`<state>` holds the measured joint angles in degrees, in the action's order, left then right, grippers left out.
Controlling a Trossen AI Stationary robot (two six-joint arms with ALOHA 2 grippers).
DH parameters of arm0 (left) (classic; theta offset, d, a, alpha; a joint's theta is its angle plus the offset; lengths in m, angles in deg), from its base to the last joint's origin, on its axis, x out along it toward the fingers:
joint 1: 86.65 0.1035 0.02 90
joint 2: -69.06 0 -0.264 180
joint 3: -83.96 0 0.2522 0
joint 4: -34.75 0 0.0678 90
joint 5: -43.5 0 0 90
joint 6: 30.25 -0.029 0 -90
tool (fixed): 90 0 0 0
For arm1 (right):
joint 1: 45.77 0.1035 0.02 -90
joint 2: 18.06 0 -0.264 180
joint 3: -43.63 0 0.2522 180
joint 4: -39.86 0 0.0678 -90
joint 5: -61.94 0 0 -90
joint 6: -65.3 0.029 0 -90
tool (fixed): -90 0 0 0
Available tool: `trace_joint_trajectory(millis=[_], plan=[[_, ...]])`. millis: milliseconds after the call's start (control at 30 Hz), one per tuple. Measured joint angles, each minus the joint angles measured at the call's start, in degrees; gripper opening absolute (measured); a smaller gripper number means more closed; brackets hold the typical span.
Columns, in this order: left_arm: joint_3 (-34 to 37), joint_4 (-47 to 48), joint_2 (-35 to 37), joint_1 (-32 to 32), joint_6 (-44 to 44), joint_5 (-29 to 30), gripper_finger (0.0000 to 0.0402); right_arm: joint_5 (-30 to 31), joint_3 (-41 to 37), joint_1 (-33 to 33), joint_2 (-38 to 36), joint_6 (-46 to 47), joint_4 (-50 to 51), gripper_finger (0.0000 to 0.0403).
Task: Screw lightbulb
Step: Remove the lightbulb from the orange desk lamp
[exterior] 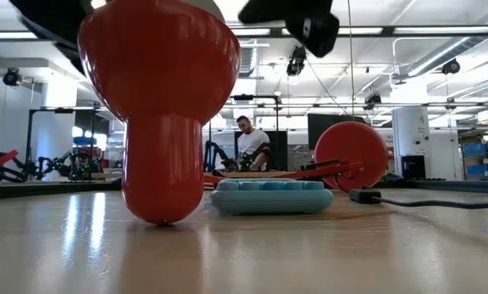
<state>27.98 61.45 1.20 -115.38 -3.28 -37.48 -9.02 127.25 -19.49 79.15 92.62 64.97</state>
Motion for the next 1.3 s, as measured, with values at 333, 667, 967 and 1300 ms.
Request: trace_joint_trajectory(millis=[333, 667, 967, 1300], plan=[[0.7, -5.5, -2.8, 7.7, -11.0, 4.0, 0.0000, -4.0, 0.1, 1.4, 4.3, -1.6, -15.2, 0.0000], [0.4, -6.2, -3.5, 4.8, -12.1, -3.1, 0.0000, -0.8, 0.0, 0.2, 3.0, -4.7, -7.6, 0.0000], [0.3, -0.2, 0.6, -0.2, -9.2, 1.3, 0.0000, 4.3, 0.0, -0.8, -0.6, -2.1, -0.9, 0.0000], [2.5, -5.1, -0.1, 4.8, -14.9, 8.3, 0.0000, -2.7, 0.0, 2.0, 2.5, -0.5, -8.6, 0.0000]])
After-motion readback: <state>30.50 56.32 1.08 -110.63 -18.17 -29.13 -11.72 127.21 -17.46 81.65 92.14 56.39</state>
